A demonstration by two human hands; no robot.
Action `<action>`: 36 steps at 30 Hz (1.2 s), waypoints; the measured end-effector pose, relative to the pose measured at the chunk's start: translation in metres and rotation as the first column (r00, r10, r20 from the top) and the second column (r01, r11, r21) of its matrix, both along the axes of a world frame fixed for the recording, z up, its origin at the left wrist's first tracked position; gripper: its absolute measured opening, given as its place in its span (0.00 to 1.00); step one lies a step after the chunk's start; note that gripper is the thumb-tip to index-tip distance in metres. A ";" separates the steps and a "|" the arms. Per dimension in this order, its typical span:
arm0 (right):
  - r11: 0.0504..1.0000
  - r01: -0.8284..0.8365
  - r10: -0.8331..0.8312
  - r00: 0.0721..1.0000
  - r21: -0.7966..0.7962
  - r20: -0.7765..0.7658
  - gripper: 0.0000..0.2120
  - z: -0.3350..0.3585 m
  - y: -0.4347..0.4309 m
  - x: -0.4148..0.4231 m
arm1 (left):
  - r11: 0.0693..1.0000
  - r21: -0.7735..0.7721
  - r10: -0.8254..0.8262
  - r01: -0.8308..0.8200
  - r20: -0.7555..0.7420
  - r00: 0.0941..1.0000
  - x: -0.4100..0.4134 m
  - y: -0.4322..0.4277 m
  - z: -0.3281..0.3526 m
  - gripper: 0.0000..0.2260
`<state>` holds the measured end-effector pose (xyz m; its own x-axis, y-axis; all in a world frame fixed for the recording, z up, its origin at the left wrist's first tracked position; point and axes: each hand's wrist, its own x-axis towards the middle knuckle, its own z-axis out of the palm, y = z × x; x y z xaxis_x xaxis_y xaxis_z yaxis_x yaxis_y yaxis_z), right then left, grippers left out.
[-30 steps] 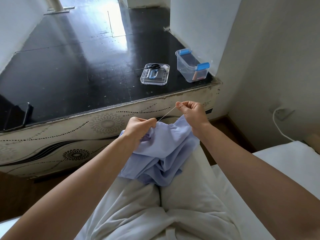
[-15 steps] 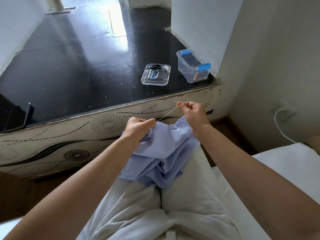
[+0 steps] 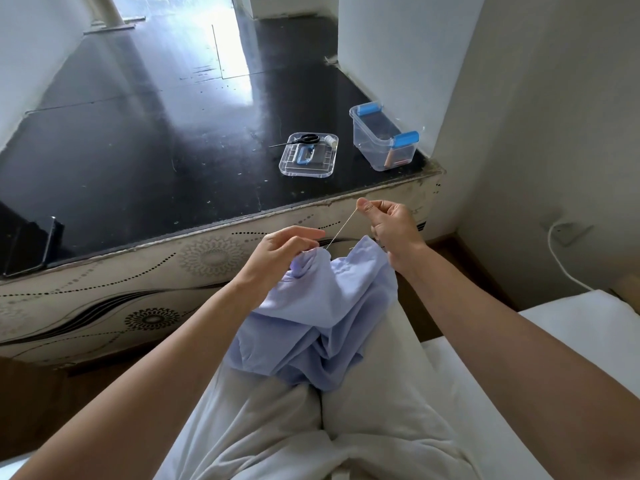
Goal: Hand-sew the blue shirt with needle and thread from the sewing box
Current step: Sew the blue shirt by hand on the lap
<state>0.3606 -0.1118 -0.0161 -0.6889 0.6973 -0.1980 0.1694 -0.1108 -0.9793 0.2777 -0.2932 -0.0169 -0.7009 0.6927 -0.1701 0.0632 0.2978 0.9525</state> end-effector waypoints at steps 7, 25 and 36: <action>0.999 -0.038 0.038 0.999 0.015 -0.002 0.10 0.005 0.010 -0.017 | 0.999 -0.039 -0.030 0.013 -0.493 0.869 -0.021 0.023 -0.015 0.07; 0.999 -0.050 0.046 0.956 0.006 0.288 0.12 -0.027 0.068 -0.089 | 0.988 -0.065 0.138 -0.142 -0.070 0.988 -0.098 0.069 -0.019 0.03; 0.968 -0.235 0.191 0.914 0.084 0.358 0.09 -0.045 0.109 -0.177 | 0.954 -0.143 0.284 -0.264 0.138 0.949 -0.163 0.105 -0.033 0.03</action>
<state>0.1833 -0.0029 -0.0607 -0.7278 0.5756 -0.3727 0.5051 0.0824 -0.8591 0.1152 -0.1886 -0.0497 -0.8191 0.4449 -0.3621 -0.1825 0.3964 0.8998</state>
